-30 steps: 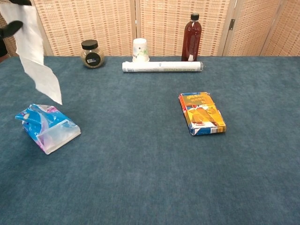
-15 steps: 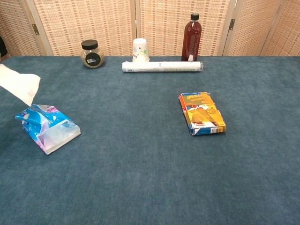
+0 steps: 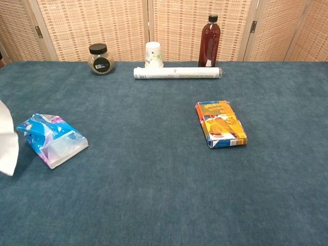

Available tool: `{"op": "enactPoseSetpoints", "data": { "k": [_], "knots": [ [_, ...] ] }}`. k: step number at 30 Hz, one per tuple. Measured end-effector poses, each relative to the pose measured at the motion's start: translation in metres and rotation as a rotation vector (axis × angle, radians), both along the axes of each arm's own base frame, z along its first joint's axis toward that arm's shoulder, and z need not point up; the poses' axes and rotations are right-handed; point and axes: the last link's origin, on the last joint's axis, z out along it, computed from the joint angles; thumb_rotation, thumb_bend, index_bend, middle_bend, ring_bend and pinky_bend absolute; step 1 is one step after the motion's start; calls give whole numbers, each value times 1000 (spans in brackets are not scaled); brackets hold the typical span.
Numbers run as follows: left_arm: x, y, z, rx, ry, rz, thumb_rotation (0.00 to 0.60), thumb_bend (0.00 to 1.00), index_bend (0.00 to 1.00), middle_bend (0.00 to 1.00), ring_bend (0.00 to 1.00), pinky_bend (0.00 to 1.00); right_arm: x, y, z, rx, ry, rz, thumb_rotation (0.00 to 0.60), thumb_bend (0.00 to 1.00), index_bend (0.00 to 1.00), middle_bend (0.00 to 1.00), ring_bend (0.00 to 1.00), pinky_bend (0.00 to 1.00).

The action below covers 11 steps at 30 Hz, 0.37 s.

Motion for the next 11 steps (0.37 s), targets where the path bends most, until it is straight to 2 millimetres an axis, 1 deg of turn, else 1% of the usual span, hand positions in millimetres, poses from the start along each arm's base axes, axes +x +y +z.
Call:
{"op": "enactPoseSetpoints", "data": {
  "k": [1, 2, 7, 11],
  "knots": [
    [-1, -5, -2, 4, -8, -1, 600, 346, 25, 0, 0, 127, 0, 0, 0, -1, -1, -1, 600, 61, 0, 0, 0, 11],
    [-2, -9, -3, 9, -11, -1, 600, 325, 4, 0, 0, 119, 0, 0, 0, -1, -1, -1, 600, 61, 0, 0, 0, 11],
    [-8, -23, -2, 40, -21, 11, 600, 308, 0, 0, 0, 101, 0, -1, 1, -2, 0, -1, 600, 61, 0, 0, 0, 11],
    [-9, -29, 3, 55, -5, 15, 600, 307, 0, 0, 0, 98, 0, -1, 1, -5, 1, -1, 600, 61, 0, 0, 0, 11]
  ]
}}
